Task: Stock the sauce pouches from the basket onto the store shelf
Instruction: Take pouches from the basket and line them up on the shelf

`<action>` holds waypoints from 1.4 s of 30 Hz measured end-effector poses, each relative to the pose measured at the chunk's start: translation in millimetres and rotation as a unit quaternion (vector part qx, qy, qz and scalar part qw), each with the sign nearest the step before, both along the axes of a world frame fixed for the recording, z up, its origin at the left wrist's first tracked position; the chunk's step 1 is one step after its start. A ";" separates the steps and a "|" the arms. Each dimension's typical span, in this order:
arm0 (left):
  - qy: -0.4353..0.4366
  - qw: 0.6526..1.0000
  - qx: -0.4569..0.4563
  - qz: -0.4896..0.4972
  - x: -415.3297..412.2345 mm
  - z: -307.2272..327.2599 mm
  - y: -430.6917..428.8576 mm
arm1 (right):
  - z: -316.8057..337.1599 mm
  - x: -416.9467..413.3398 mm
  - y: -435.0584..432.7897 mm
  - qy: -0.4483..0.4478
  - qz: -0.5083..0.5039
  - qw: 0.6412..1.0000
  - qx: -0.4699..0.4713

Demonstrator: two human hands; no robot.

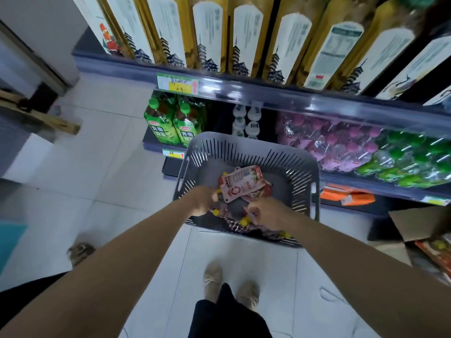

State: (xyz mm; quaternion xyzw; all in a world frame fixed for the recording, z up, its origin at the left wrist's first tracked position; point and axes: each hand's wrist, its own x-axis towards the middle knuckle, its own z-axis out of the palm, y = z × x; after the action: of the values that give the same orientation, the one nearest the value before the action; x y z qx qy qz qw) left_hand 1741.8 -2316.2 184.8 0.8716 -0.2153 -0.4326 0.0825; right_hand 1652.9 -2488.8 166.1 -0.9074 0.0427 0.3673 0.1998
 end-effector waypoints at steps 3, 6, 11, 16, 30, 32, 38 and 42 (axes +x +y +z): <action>0.003 1.000 0.003 -0.004 -0.7 -18.6 1.6 | -18.6 -0.6 8.0 0.006 0.015 1.000 0.007; 0.031 0.999 0.007 0.007 -2.0 -37.5 2.2 | -33.0 -1.0 13.7 0.001 0.033 0.999 0.009; 0.029 0.999 -0.016 0.008 -1.7 -63.6 -0.1 | -44.6 -5.6 16.3 -0.029 0.044 0.999 -0.014; 0.020 0.996 -0.057 0.073 4.5 -78.2 -2.5 | -54.9 -3.7 11.6 -0.006 -0.049 0.998 0.039; 0.081 0.939 -0.177 0.285 37.1 26.0 -12.9 | 60.5 19.9 -10.0 -0.020 -0.260 0.962 0.078; 0.106 0.916 -0.207 0.326 40.3 57.4 -14.4 | 92.9 21.9 -16.6 -0.031 -0.300 0.950 0.084; 0.036 0.911 -0.285 0.295 42.3 167.8 -23.6 | 211.7 23.2 -32.4 -0.128 -0.311 0.936 0.103; 0.043 0.863 -0.372 0.339 39.8 246.0 -26.0 | 296.1 18.6 -36.8 -0.226 -0.300 0.919 0.116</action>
State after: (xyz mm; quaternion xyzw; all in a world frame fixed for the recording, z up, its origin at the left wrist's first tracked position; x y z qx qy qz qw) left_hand 1781.6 -2342.2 430.8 0.7760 -0.0481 -0.3025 0.5514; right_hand 1671.6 -2525.6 462.1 -0.8813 0.2243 0.0777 0.4087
